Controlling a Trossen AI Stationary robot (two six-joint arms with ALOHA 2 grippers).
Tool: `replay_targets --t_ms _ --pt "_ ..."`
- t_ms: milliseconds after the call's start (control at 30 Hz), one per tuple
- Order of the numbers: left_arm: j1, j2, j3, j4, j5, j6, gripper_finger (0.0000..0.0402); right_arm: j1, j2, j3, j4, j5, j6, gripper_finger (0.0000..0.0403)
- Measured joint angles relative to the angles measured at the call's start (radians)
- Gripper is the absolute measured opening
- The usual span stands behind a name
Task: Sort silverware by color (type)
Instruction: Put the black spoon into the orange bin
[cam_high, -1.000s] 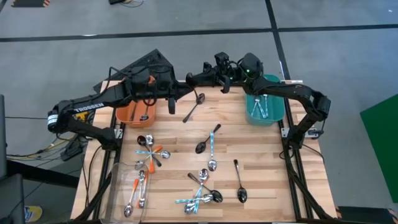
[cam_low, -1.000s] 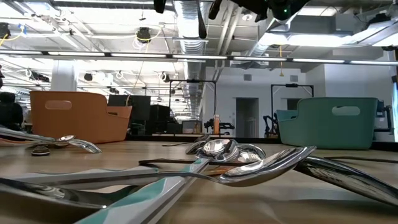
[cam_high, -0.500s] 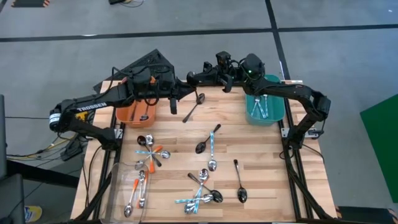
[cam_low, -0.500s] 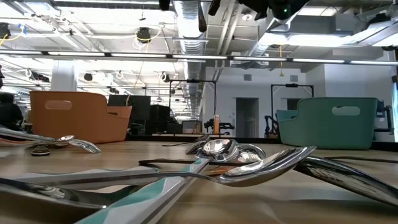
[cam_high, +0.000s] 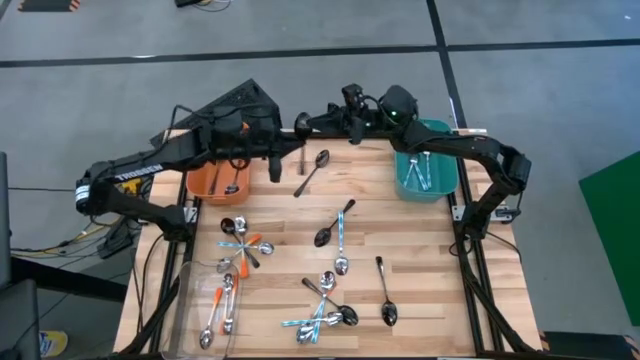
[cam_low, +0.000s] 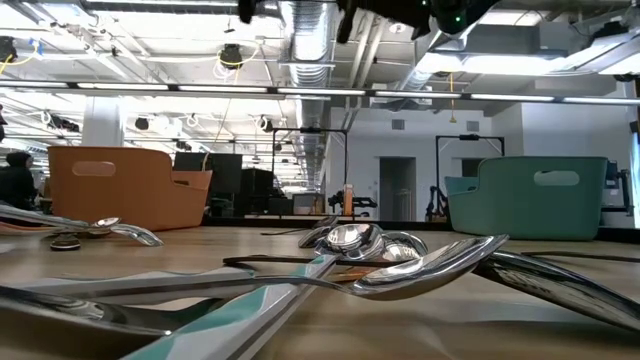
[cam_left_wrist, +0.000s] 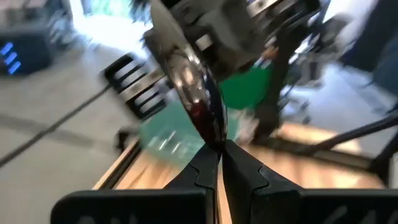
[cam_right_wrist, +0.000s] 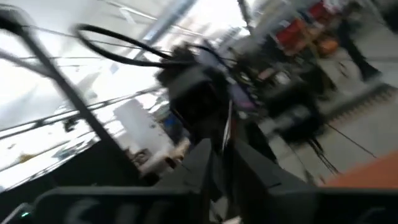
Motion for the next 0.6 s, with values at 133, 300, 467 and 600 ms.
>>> replay_targets --t_ms 133,300,467,600 --pt "0.044 -0.04 0.055 -0.311 -0.144 -0.032 0.0 -0.028 -0.004 0.0 -0.087 -0.005 -0.008 0.0112" --pt "0.138 -0.053 0.046 -0.681 -0.338 -0.131 0.0001 -0.021 -0.012 0.003 -0.09 -0.017 -0.02 0.0133" --pt "0.265 -0.059 -0.021 -0.795 -0.394 -0.181 0.0001 -0.004 -0.011 0.001 -0.098 -0.018 -0.044 0.0131" --pt "0.365 -0.062 -0.098 -0.784 -0.349 -0.201 0.0001 -0.001 -0.01 0.001 -0.108 -0.033 -0.045 0.0128"
